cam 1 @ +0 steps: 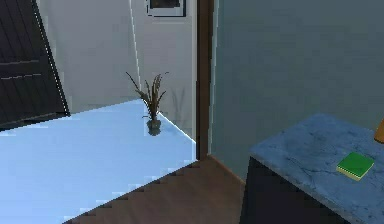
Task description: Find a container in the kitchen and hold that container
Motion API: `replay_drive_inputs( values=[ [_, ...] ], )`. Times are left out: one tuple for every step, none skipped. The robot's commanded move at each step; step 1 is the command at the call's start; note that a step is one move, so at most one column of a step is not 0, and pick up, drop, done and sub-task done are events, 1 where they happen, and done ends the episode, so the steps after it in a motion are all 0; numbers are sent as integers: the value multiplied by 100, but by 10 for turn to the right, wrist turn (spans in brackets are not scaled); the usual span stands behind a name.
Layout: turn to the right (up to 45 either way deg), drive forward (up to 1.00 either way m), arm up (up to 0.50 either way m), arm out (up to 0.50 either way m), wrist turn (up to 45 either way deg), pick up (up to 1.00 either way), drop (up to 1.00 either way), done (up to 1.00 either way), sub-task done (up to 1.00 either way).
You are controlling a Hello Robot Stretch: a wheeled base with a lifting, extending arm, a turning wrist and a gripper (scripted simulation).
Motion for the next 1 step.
replay_drive_inputs(
  values=[
    [0,0,38,0,0,0,0,0,0]
  ],
)
